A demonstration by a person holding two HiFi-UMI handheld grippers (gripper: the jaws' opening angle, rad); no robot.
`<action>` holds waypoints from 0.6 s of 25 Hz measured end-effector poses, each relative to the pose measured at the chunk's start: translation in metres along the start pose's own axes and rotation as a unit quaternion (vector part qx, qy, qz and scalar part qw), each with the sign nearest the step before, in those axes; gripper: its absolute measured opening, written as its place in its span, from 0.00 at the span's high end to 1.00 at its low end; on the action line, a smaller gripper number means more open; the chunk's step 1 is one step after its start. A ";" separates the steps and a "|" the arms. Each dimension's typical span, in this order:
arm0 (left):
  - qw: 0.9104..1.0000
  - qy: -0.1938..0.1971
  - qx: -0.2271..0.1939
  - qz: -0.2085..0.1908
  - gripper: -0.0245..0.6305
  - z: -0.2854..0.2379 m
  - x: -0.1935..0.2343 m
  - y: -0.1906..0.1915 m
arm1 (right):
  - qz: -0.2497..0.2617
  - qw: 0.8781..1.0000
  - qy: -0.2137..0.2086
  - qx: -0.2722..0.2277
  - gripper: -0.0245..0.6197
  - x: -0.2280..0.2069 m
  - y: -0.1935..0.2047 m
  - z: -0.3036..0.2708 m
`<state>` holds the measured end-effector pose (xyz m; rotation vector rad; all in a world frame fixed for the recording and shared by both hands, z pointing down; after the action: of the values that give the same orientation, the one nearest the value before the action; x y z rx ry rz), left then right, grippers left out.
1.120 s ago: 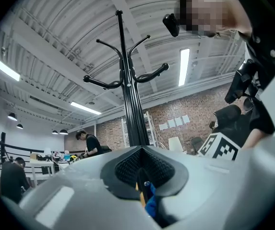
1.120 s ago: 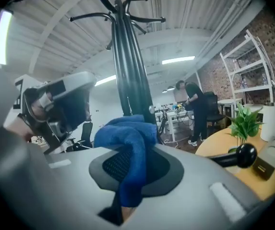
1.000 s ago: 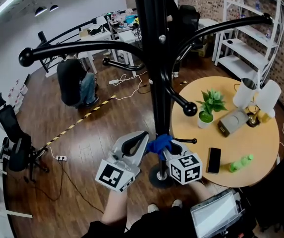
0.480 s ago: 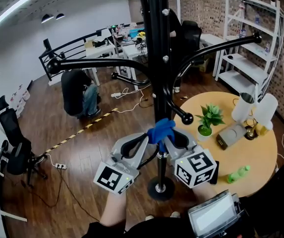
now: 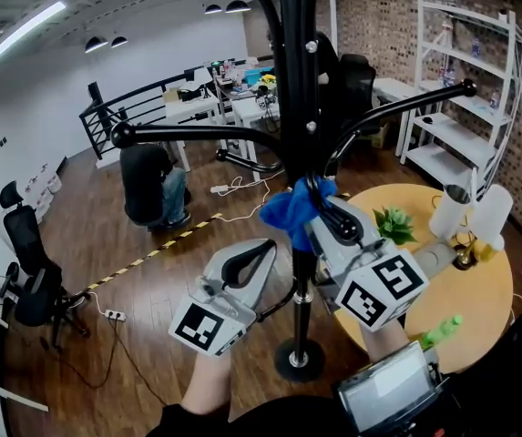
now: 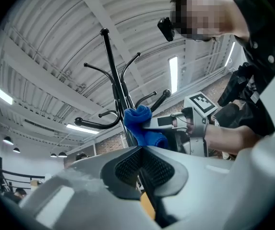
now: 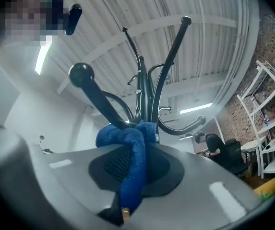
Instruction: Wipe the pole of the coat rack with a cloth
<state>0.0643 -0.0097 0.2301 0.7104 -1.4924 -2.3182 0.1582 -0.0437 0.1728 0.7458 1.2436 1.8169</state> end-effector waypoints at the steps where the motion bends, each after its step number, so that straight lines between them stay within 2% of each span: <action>1: 1.000 0.001 0.001 -0.005 0.96 0.000 0.001 -0.001 | 0.001 1.000 -0.001 -0.002 0.88 0.001 0.000 -0.001; 4: 1.000 0.001 0.005 -0.015 0.96 0.000 0.004 0.001 | 0.018 1.000 0.003 0.004 0.88 0.004 0.004 0.002; 8: 1.000 -0.001 0.014 -0.009 0.96 -0.002 0.002 0.010 | 0.010 0.999 0.008 0.043 0.88 0.004 0.038 0.015; 15: 0.998 0.012 0.057 0.004 0.96 -0.006 -0.009 0.045 | -0.060 0.991 0.032 0.114 0.88 0.006 0.125 0.045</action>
<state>0.0746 -0.0284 0.2712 0.7574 -1.6247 -2.2245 0.1567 -0.0431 0.3054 0.7259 1.5233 1.6297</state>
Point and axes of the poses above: the fingertips, and each gripper's own axes: z backward along the fingers, x to its left, y out of its underside, the point moved 3 cm from there along z, backward along the fingers, and after that the axes turned 12 degrees about -y, right-handed, at the moved point
